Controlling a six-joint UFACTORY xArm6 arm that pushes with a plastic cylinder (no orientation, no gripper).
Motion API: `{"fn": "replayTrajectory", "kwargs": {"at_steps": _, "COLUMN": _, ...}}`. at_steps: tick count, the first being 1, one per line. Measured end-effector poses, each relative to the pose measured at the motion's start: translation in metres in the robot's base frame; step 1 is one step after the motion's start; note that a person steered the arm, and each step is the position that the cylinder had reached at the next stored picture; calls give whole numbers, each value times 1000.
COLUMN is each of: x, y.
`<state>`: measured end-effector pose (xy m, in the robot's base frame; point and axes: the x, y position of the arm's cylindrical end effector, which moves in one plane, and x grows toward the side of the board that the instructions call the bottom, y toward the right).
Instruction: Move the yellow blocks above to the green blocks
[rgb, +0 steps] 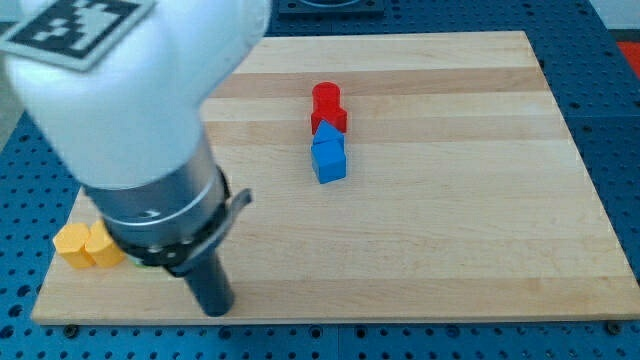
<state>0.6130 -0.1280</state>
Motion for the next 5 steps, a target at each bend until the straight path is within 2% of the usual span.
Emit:
{"fn": "replayTrajectory", "kwargs": {"at_steps": 3, "x": 2, "y": -176}}
{"fn": "replayTrajectory", "kwargs": {"at_steps": 5, "x": -11, "y": -176}}
